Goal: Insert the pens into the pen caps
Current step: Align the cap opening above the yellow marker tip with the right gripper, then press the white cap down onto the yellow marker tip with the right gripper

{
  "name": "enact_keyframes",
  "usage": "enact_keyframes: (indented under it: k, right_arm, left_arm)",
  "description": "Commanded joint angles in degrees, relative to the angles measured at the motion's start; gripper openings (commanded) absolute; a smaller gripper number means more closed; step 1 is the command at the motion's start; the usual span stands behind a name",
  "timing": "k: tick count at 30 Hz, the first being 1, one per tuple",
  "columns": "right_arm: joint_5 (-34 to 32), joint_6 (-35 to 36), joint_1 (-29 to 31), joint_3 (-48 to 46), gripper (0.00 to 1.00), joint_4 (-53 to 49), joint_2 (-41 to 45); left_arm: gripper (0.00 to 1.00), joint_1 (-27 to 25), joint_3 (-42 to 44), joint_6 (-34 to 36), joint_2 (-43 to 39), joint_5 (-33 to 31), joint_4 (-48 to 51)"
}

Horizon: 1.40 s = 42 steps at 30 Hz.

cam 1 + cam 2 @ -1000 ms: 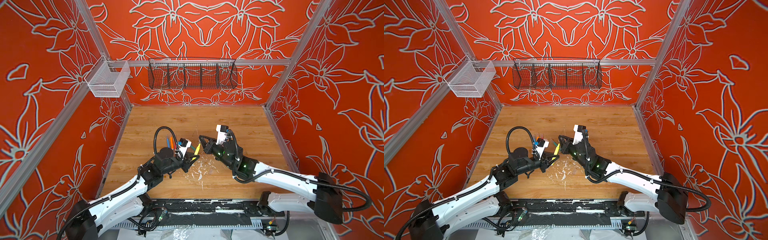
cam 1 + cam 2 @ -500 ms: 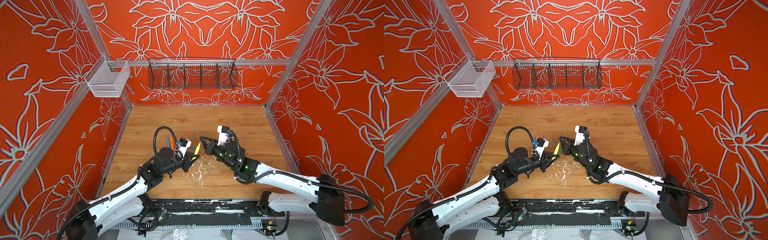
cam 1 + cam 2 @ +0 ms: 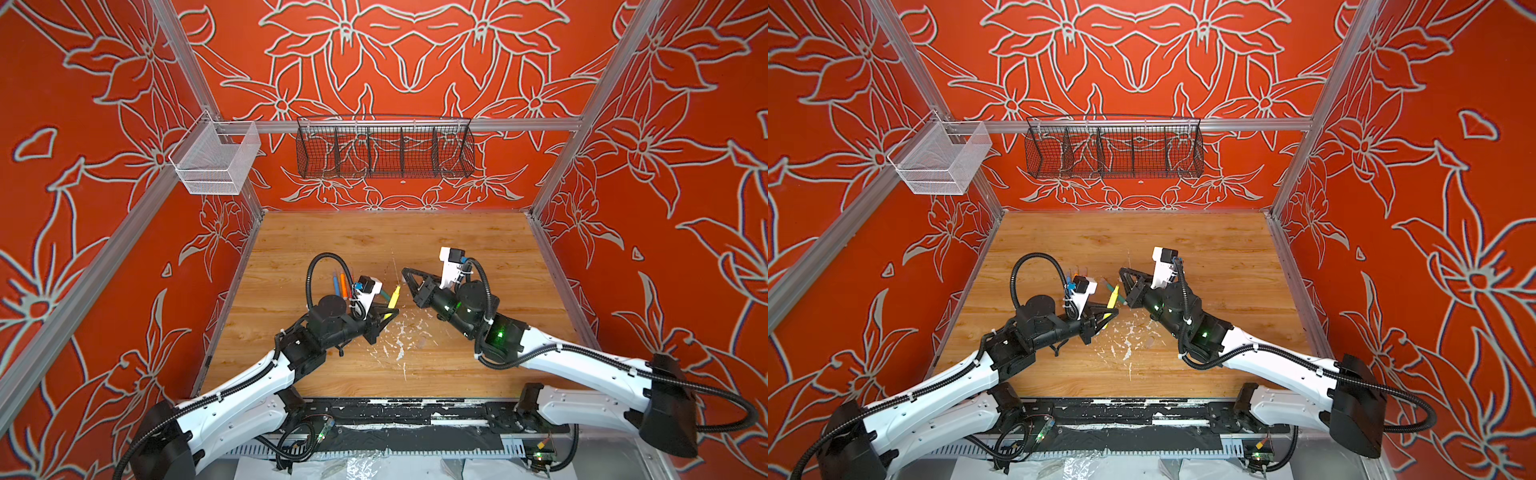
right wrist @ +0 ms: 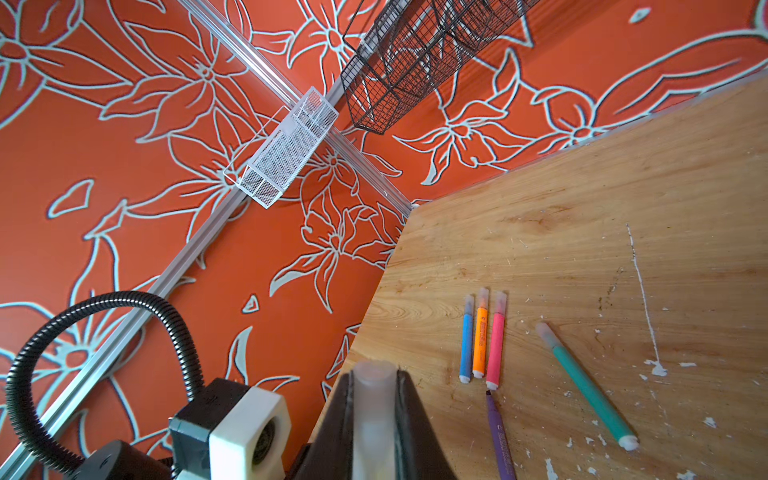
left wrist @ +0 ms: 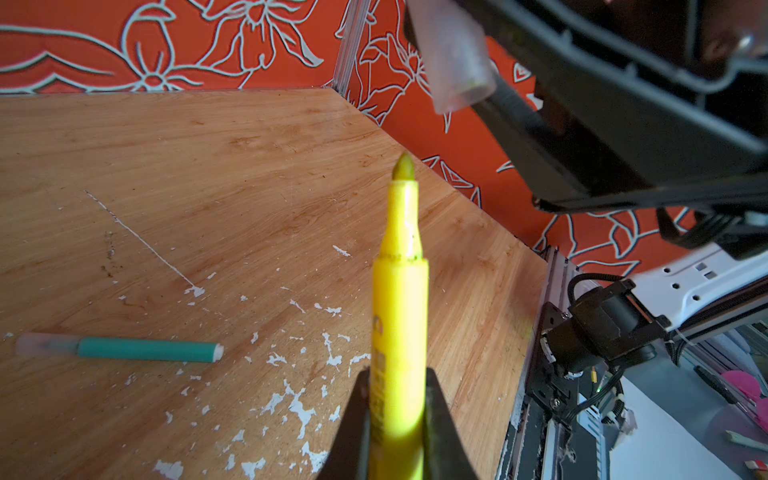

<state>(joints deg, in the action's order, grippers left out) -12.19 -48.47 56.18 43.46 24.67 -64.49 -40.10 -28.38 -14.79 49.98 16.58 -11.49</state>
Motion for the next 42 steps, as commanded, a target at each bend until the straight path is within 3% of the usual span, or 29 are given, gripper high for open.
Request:
enact_keyframes:
  k: [1,8,42]
  right_arm:
    - [0.24,0.19,-0.20,1.68,0.00,0.21,-0.05]
    - [2.42,-0.48,-0.10,1.81,0.00,0.60,-0.58]
    - [0.33,-0.42,-0.09,1.55,0.00,1.82,-4.03]
  left_arm:
    - [0.00,-0.16,-0.18,0.68,-0.60,0.36,-0.73]
    - [0.00,-0.16,-0.18,0.72,-0.58,-0.32,-0.56]
    - [0.00,-0.16,0.23,0.37,-1.37,-0.47,-0.83]
